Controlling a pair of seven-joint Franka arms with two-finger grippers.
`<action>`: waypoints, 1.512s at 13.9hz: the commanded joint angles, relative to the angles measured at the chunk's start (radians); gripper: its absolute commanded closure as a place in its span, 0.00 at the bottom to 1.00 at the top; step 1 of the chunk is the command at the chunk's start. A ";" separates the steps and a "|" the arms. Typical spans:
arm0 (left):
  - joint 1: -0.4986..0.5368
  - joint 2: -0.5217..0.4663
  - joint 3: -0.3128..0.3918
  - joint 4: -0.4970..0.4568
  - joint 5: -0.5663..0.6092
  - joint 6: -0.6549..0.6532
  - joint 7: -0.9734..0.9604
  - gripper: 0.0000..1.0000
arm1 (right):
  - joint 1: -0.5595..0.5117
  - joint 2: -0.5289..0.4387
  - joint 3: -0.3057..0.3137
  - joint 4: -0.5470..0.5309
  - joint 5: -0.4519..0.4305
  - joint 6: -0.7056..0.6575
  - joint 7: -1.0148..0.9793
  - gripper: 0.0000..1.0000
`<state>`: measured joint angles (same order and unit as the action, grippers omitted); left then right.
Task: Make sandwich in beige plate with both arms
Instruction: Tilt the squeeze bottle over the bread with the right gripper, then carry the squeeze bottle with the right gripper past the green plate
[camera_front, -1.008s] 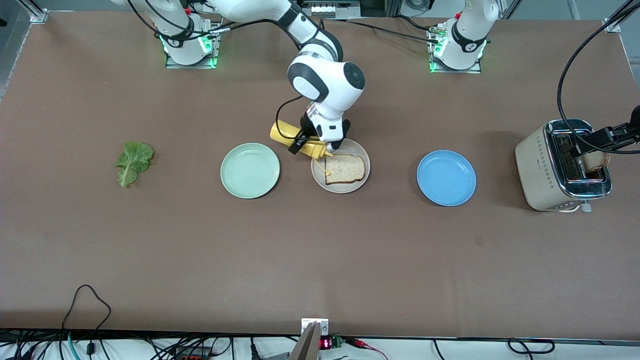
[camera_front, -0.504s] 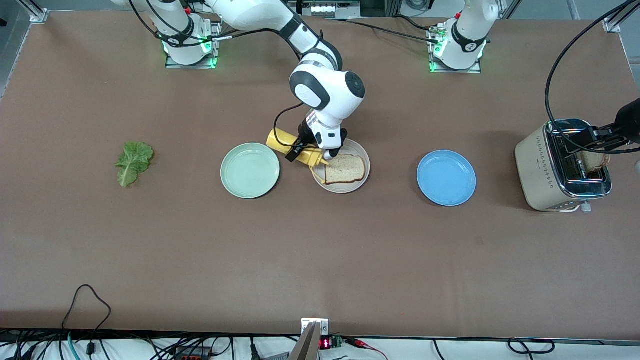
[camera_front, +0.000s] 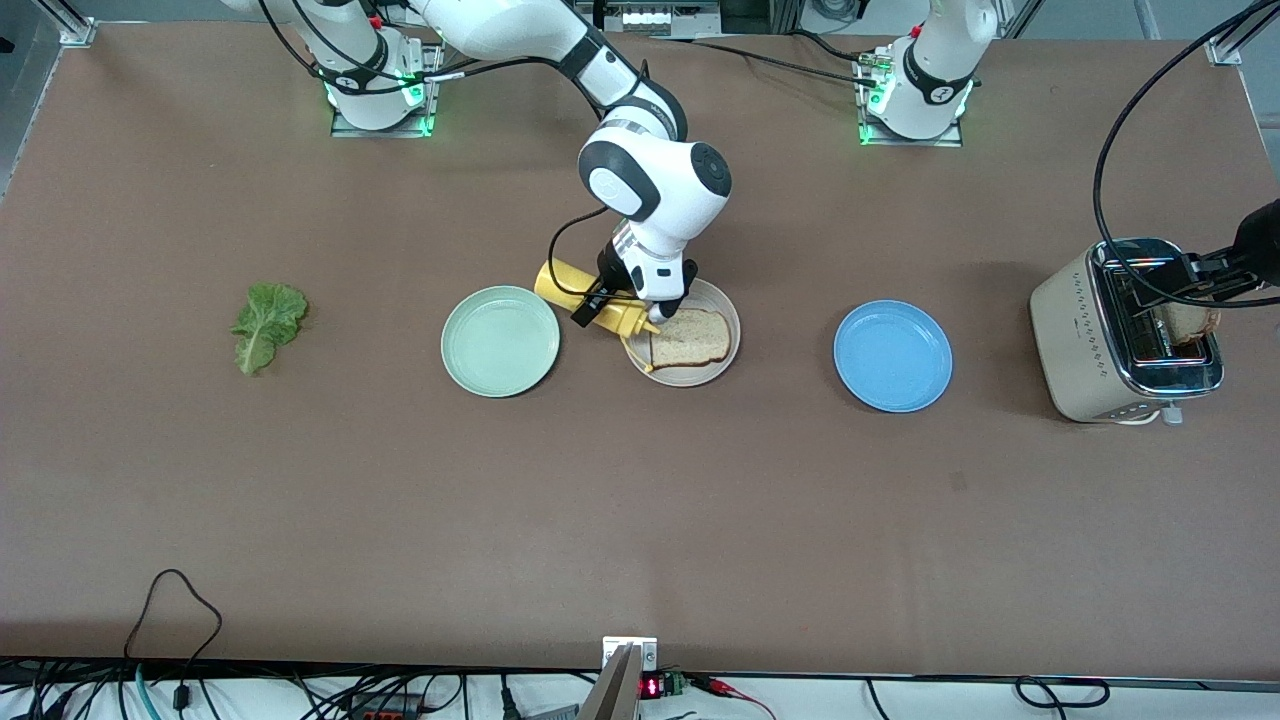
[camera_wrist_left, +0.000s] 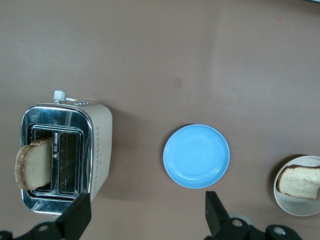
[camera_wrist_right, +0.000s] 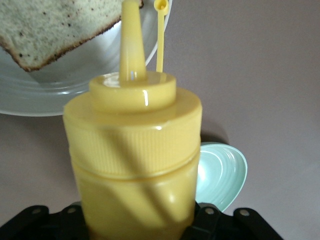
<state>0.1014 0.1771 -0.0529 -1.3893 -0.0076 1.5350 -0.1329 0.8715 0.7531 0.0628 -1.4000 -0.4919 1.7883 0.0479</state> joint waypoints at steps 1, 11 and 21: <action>0.006 -0.016 -0.002 -0.016 0.001 0.007 0.012 0.00 | 0.000 0.006 -0.003 0.035 0.021 -0.026 0.007 1.00; 0.006 -0.016 -0.002 -0.016 0.001 0.005 0.010 0.00 | -0.057 -0.020 -0.003 0.092 0.059 -0.067 0.003 1.00; -0.005 -0.016 -0.007 -0.016 0.020 0.004 0.009 0.00 | -0.463 -0.449 0.014 -0.272 0.311 0.043 -0.215 1.00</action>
<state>0.0970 0.1771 -0.0552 -1.3894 -0.0073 1.5350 -0.1328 0.4926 0.4493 0.0518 -1.5018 -0.2269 1.7742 -0.0927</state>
